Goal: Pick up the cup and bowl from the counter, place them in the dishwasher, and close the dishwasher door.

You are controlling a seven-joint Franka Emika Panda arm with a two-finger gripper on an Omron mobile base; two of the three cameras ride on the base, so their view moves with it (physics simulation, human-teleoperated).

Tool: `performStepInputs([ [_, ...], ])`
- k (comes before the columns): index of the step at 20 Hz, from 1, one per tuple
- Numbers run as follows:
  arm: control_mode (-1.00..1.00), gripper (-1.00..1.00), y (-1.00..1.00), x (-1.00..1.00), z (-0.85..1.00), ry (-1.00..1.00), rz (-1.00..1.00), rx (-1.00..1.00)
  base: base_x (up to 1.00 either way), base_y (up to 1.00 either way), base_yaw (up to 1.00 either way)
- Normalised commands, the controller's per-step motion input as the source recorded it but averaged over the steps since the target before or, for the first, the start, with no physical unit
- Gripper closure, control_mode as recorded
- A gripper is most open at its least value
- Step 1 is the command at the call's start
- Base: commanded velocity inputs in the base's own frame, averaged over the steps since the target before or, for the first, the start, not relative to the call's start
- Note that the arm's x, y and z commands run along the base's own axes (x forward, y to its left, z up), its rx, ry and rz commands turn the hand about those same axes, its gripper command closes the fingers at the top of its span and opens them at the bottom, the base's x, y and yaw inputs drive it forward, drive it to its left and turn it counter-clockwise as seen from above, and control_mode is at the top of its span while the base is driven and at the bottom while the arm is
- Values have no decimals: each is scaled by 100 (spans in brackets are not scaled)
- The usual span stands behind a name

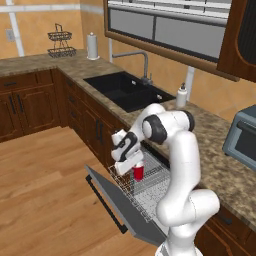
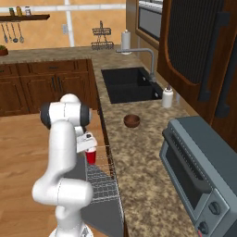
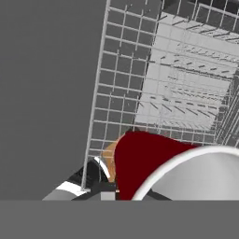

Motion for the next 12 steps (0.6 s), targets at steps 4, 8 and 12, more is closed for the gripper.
performStepInputs([
  [4, -100, 100, 0, 34, -70, 0, 0, -4, 0, 0, 0],
  [8, -100, 100, 0, 29, -83, -2, 0, -1, 0, 0, 0],
  [12, -100, 100, 0, 23, -60, -9, 0, 0, 0, 0, 0],
])
